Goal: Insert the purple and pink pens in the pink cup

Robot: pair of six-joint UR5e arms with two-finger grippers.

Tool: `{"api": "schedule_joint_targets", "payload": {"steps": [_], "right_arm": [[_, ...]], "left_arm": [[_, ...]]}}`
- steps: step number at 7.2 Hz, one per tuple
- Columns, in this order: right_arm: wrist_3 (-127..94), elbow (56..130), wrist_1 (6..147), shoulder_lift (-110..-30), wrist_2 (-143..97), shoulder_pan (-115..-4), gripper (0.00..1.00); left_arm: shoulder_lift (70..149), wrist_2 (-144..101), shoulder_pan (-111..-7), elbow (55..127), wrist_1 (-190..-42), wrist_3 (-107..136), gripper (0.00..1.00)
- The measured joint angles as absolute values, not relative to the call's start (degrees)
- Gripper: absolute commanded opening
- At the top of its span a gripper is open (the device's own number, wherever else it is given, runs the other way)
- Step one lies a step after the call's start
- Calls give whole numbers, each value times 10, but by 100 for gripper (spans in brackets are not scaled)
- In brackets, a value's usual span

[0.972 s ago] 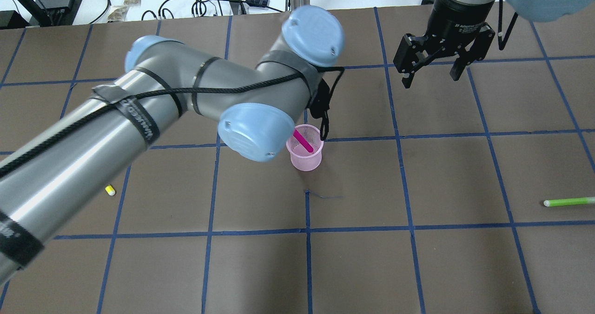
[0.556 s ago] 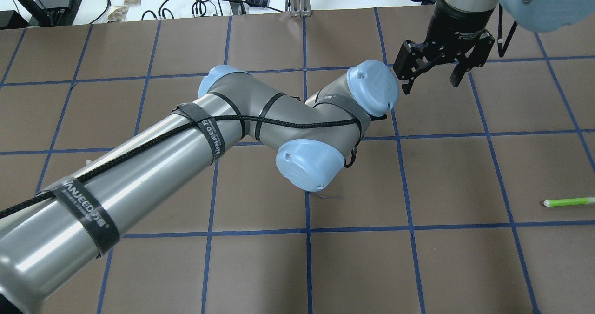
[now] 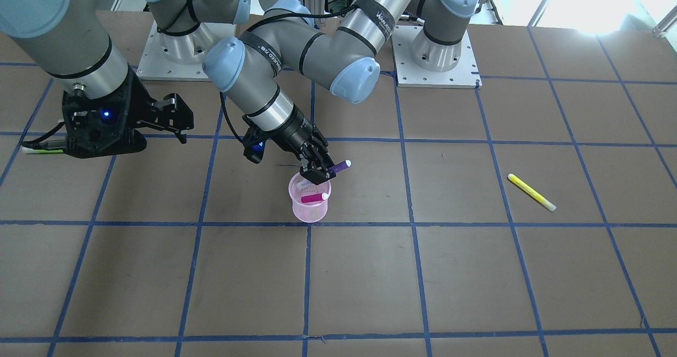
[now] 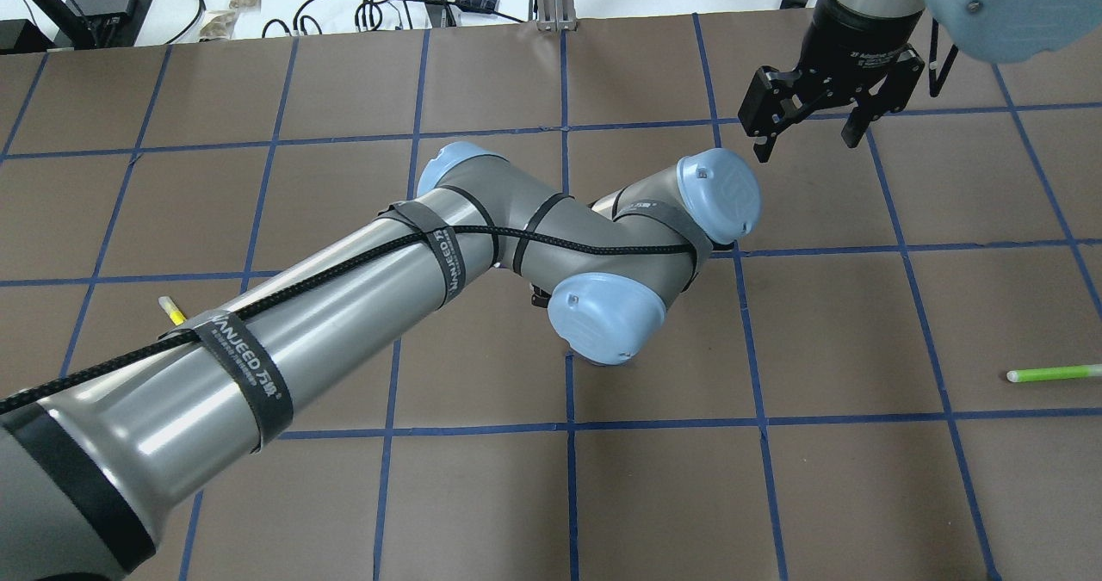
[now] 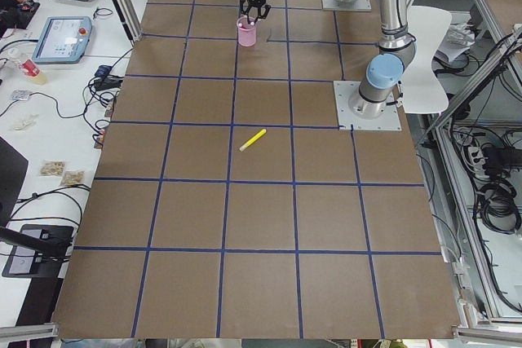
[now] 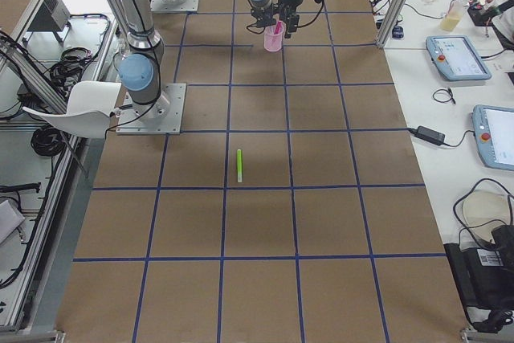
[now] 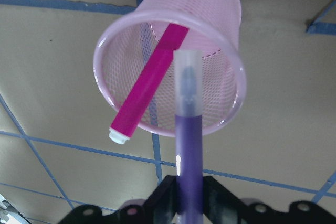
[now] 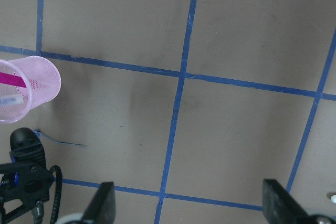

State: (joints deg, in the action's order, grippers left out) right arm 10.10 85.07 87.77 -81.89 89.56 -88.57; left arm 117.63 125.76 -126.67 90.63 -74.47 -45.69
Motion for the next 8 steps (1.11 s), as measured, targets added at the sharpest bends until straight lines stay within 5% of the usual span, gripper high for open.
{"api": "schedule_joint_targets", "payload": {"steps": [1,2,3,8], "right_arm": [[101,851,879,-819,896,-879,100],[101,851,879,-818,896,-876,100],[101,852,879,-818,896,-874,100],[100,862,879,-817,896,-874,100]], "left_arm": [[1181,1260,-1268,901,-745,-456,0],[1186,1262,-1268,899,-744,-455,67],[1192,1265,-1268,897,-744,-454,100],[1163,1261,-1266,882,-752,-446,100]]}}
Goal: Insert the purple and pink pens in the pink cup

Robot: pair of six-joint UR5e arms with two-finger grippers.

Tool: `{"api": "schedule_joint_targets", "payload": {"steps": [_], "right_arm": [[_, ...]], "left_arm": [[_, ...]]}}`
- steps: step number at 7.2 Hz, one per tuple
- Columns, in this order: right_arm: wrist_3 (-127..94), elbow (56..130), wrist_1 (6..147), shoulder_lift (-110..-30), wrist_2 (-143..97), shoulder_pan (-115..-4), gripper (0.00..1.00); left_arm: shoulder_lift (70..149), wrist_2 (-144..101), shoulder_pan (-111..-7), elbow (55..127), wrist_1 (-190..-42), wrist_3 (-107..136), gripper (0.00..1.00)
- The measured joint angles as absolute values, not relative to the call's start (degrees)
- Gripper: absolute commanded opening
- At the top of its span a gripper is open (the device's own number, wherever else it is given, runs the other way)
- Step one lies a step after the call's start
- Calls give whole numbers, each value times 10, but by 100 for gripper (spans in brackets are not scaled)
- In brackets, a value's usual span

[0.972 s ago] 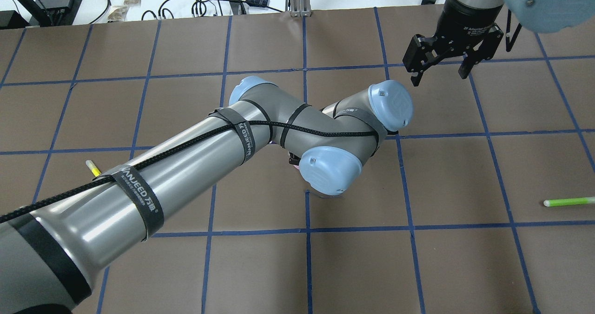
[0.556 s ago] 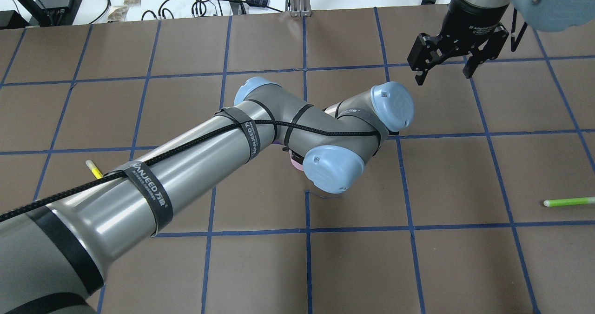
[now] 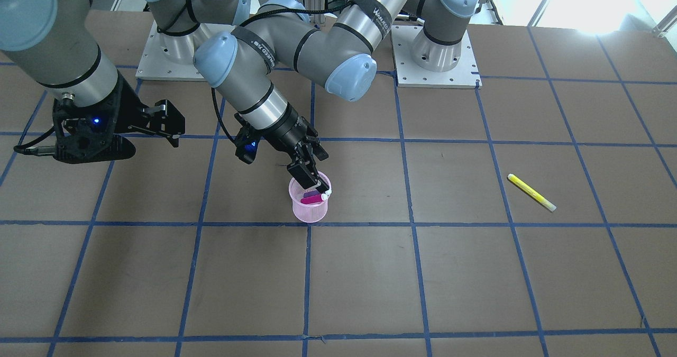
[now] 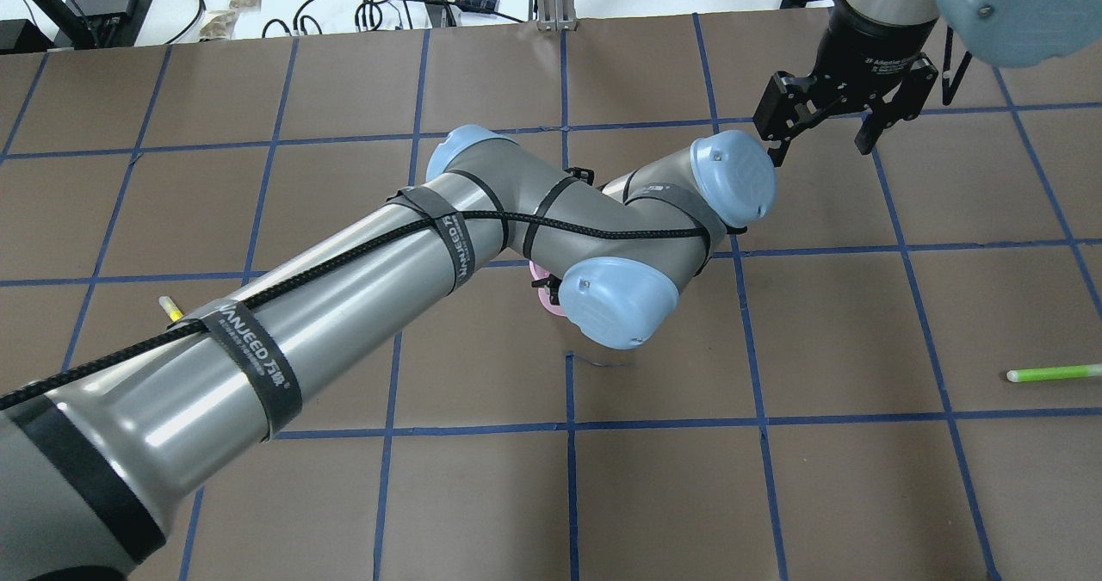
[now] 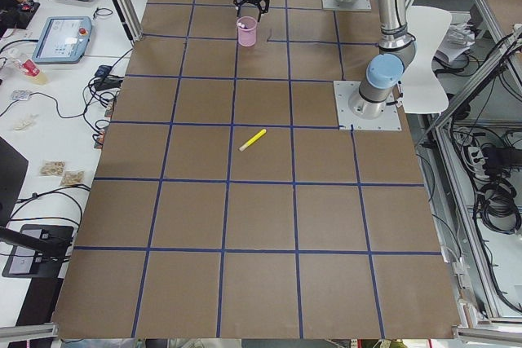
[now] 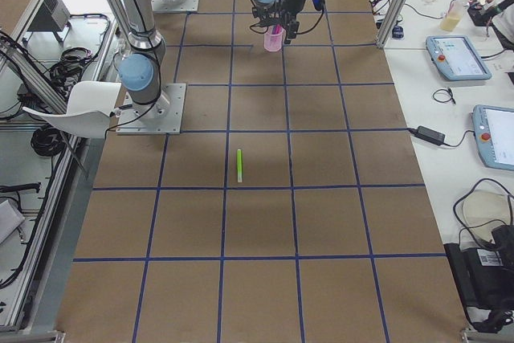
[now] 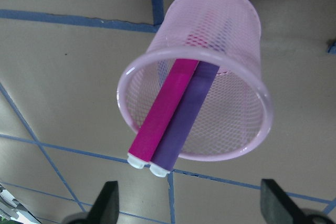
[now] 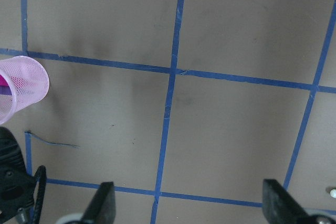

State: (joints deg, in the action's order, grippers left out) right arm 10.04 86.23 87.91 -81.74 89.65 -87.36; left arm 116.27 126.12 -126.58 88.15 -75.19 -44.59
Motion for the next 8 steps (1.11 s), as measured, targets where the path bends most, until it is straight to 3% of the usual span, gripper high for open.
{"api": "schedule_joint_targets", "payload": {"steps": [2,6,8], "right_arm": [[97,863,881,-818,896,-874,100],[82,859,879,-824,895,-879,100],[72,858,879,-826,895,-882,100]], "left_arm": [[1096,1252,-1227,887,-768,-428,100],[950,1084,-1005,898,-780,-408,100],[904,975,-924,926,-788,-257,100]]}}
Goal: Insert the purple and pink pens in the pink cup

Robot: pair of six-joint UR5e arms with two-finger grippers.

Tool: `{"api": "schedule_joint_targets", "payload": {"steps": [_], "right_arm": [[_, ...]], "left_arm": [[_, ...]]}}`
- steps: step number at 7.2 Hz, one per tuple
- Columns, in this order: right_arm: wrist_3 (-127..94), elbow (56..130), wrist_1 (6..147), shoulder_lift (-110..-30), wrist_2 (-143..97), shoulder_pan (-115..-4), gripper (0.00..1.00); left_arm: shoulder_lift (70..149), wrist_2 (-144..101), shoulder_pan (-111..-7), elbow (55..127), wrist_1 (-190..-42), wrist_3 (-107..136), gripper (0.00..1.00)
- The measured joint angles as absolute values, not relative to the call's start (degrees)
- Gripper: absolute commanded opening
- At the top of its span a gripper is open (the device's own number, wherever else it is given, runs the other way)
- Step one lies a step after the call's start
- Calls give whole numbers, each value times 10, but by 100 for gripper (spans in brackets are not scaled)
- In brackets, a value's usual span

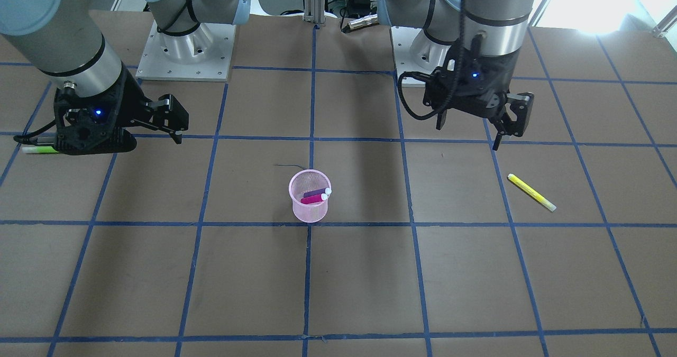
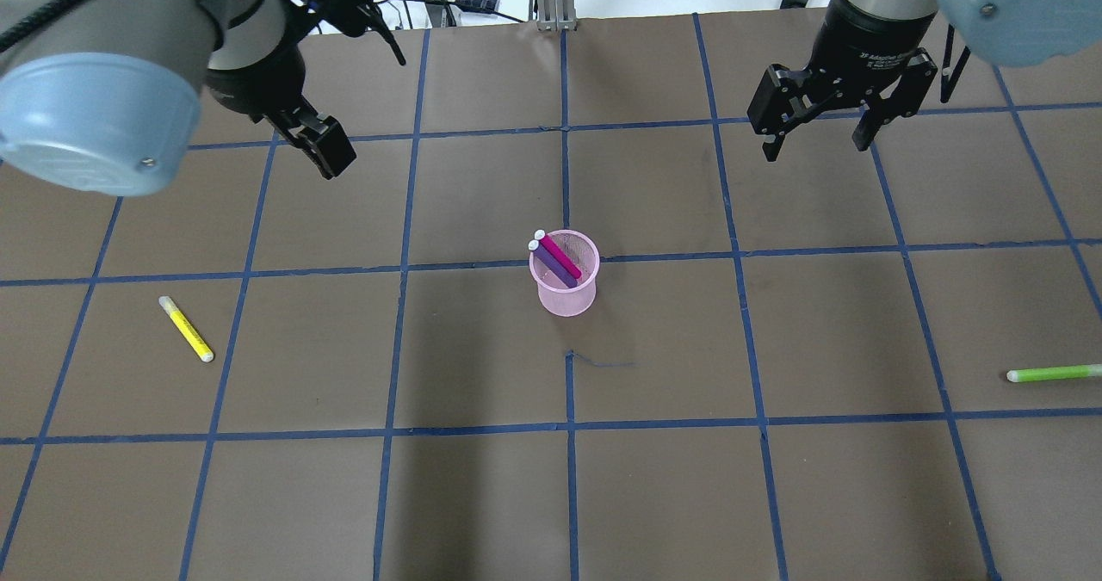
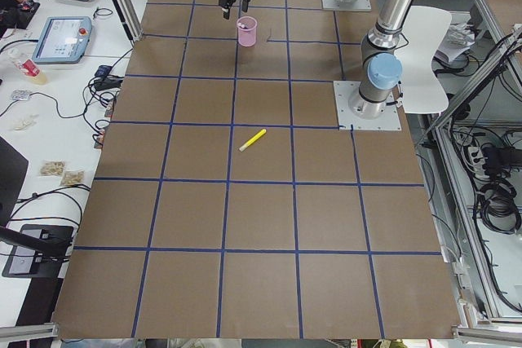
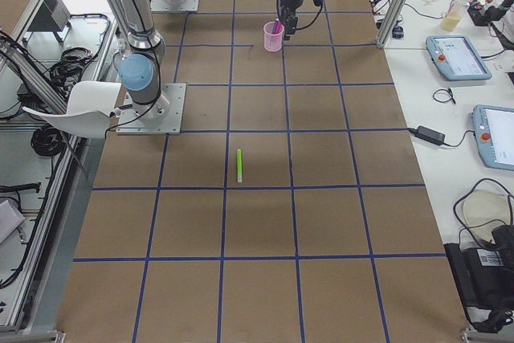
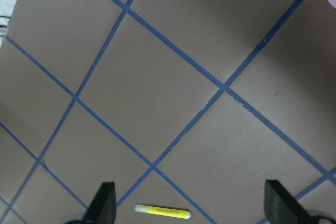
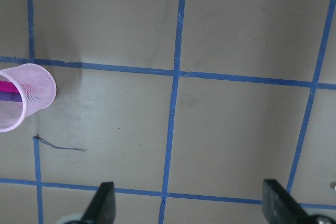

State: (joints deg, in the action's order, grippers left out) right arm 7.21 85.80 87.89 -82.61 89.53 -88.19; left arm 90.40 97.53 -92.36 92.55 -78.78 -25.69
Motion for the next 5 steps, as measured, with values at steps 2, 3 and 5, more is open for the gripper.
{"api": "schedule_joint_targets", "payload": {"steps": [2,3,5], "right_arm": [[70,858,877,-827,895,-883,100],[70,858,877,-828,896,-883,100],[70,857,876,-828,896,-883,100]], "left_arm": [[877,926,-901,941,-819,-29,100],[870,917,-898,941,-847,20,100],[862,909,-897,939,-881,43,100]]}}
